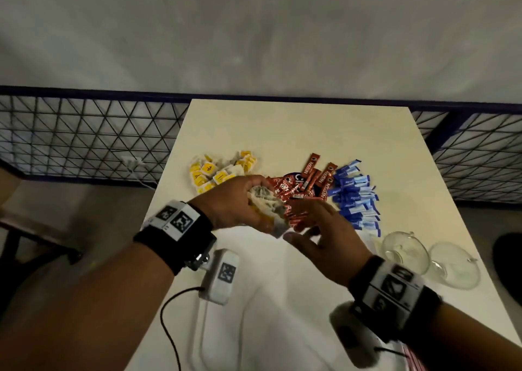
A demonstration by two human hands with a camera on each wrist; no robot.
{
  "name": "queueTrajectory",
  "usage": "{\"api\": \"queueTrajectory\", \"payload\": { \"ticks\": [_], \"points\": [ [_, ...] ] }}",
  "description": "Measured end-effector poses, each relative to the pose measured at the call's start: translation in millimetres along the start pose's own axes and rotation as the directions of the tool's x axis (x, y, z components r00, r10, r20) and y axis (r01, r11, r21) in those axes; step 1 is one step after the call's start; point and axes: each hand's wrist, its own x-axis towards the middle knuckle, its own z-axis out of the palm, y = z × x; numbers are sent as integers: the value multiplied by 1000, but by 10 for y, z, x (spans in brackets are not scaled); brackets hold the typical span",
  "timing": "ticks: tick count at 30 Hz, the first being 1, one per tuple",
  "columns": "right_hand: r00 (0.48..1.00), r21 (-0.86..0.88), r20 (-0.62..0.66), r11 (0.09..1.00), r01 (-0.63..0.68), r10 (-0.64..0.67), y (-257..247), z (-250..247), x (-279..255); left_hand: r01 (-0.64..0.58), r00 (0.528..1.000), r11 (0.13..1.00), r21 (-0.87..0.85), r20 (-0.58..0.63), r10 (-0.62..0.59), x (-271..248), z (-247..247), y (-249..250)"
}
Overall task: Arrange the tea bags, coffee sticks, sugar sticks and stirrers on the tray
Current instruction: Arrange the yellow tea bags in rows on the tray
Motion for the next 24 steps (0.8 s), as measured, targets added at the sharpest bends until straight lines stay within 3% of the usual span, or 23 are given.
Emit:
{"api": "queueTrajectory", "payload": {
  "ticks": [5,10,13,17,22,24],
  "points": [
    [999,6,-33,999,-39,39,-103,202,81,41,999,991,-124,41,-36,-141,233,-143],
    [995,18,-18,995,-94,95,-77,274,88,91,992,916,-390,119,-48,-258,228,-274],
    [988,104,-55,985,-137,143,-83,317,119,62,998,786,-616,42,-46,-319,259,-350],
    [978,194,-129,972,-134,161,-82,438,166,-29,983,630,-776,-138,-125,-321,412,-432],
    [970,199,-191,974,-108,147,-152,561,221,-94,966,410,-907,-183,-183,-291,539,-433],
    [969,143,-225,987,-68,100,-173,590,235,-93,956,384,-919,-190,-223,-263,546,-410]
  ]
}}
